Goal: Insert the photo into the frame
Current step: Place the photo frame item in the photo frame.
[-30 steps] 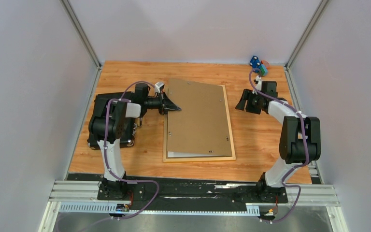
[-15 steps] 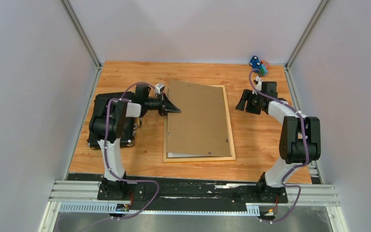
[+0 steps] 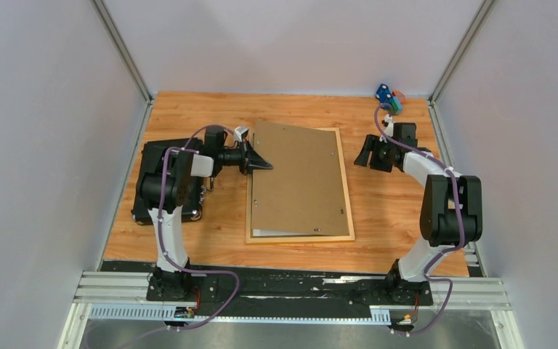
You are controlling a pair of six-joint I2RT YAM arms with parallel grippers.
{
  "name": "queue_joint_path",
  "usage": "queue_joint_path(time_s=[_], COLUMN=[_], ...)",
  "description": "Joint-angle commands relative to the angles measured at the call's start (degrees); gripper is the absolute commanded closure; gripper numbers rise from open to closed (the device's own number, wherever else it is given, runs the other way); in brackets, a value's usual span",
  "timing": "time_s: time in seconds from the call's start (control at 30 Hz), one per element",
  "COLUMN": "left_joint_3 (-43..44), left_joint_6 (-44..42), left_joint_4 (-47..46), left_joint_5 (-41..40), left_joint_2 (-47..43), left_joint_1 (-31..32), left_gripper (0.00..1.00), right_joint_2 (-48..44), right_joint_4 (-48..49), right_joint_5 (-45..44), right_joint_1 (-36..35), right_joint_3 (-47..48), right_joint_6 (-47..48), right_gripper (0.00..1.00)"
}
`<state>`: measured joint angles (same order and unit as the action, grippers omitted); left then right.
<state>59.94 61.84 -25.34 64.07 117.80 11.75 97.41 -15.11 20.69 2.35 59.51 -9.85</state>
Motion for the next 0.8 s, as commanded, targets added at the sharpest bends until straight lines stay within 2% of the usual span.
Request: queue_joint_path(time_s=[0.0, 0.2, 0.43, 0.6, 0.77], left_joint_3=[0.9, 0.8, 2.8, 4.6, 7.0], left_joint_6=[2.1, -1.7, -12.5, -16.9, -22.0], left_joint_4=[-4.5, 0.0, 13.3, 21.0, 29.9], left_joint_5=[1.9, 0.6, -3.1, -5.3, -8.4], left_joint_2=[0.1, 0.2, -0.9, -1.6, -2.8], left_joint_1=[0.5, 0.6, 0.6, 0.6, 0.6], left_gripper=[1.00, 1.00, 0.70, 0.44, 0.22], right_joint_2=[0.8, 0.9, 0.9, 0.8, 0.8], right_joint_4=[2.2, 2.2, 2.3, 2.3, 2.3], right_joint_5=[0.4, 0.5, 0.7, 0.8, 0.9], right_joint_1=[0.3, 0.3, 0.3, 0.3, 0.3], right_joint_3=[0.0, 0.0, 0.0, 0.0, -0.1], right_joint_6=[-0.2, -0.2, -0.2, -0.2, -0.2], right_gripper=[0.39, 0.39, 0.39, 0.38, 0.38])
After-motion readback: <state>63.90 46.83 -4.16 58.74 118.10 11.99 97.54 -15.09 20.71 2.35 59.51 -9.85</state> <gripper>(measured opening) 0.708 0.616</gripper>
